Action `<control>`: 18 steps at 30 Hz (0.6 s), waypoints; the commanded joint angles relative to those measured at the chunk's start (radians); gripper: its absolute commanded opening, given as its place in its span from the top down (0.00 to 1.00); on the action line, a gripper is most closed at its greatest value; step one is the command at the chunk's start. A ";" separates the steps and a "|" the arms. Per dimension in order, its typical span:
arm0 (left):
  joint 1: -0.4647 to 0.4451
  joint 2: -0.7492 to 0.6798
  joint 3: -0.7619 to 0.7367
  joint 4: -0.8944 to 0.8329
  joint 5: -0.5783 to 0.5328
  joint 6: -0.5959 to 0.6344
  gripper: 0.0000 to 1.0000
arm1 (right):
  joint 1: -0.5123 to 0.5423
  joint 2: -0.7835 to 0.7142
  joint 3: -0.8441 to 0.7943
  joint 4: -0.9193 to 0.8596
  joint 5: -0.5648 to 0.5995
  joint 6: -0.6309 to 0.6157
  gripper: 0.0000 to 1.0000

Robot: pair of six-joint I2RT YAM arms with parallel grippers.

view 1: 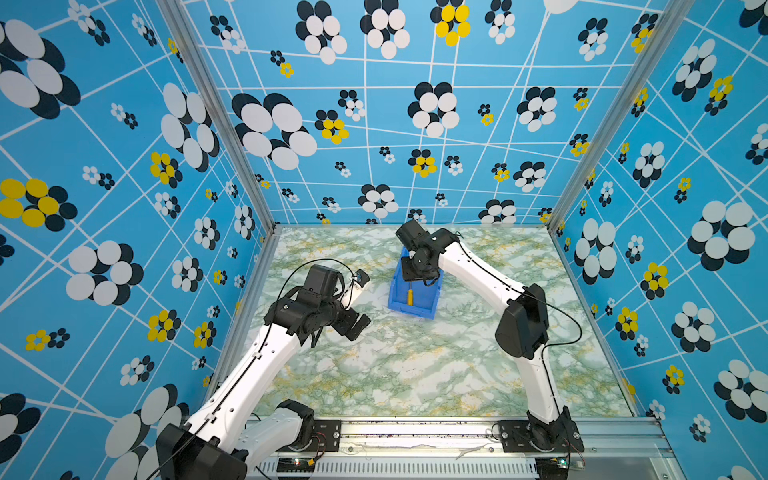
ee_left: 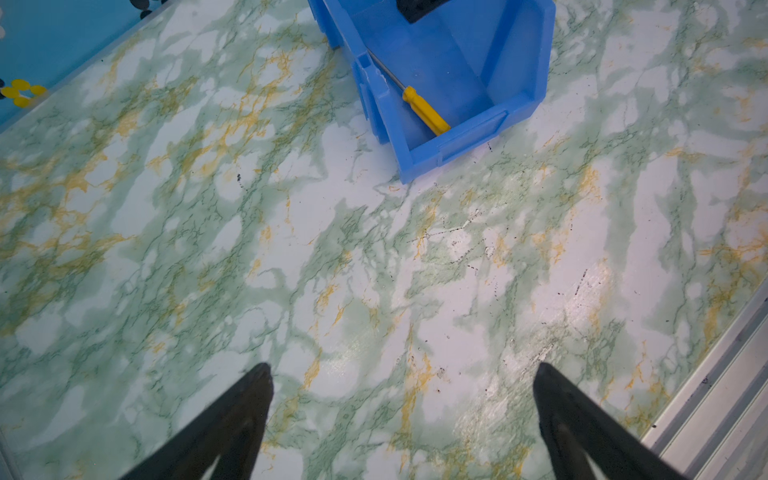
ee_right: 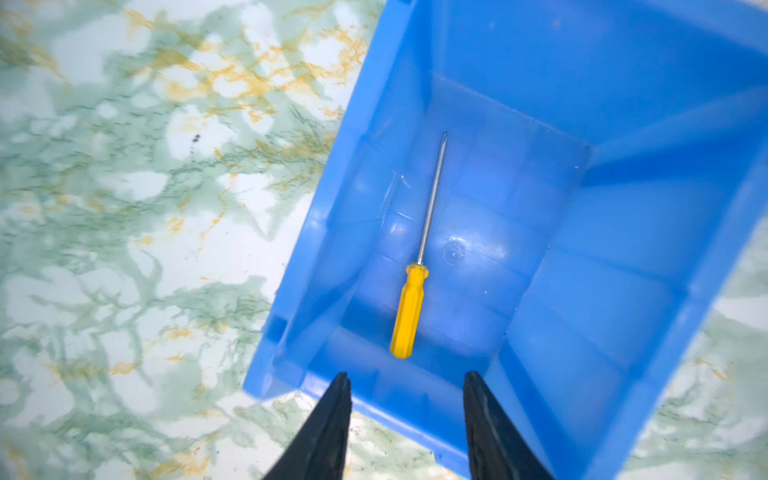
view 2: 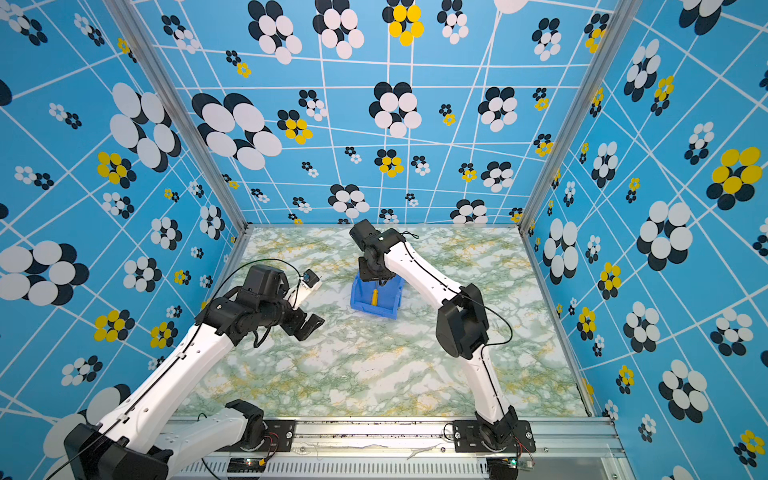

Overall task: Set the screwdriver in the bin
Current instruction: 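Raise the right gripper out of the bin and draw it back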

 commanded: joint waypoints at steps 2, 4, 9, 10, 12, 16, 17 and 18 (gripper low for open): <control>-0.006 0.043 0.022 0.038 -0.059 -0.027 0.01 | 0.009 -0.245 -0.209 0.137 0.014 -0.012 0.49; -0.005 0.056 0.024 0.053 -0.067 -0.022 0.00 | 0.010 -0.351 -0.341 0.198 0.029 0.003 0.47; -0.004 0.101 0.052 0.071 -0.060 -0.041 0.28 | 0.008 -0.600 -0.640 0.285 0.081 0.020 0.44; -0.005 0.114 0.063 0.070 -0.066 -0.057 0.33 | 0.003 -0.644 -0.693 0.290 0.090 0.021 0.43; -0.005 0.140 0.080 0.077 -0.084 -0.074 0.28 | -0.003 -0.708 -0.758 0.277 0.093 0.021 0.43; -0.004 0.184 0.086 0.108 -0.128 -0.097 0.01 | -0.004 -0.836 -0.893 0.301 0.124 0.012 0.42; -0.003 0.196 0.087 0.117 -0.140 -0.104 0.01 | -0.003 -0.869 -0.932 0.321 0.134 0.014 0.41; -0.004 0.206 0.089 0.123 -0.150 -0.106 0.01 | -0.004 -0.897 -0.965 0.345 0.138 0.016 0.40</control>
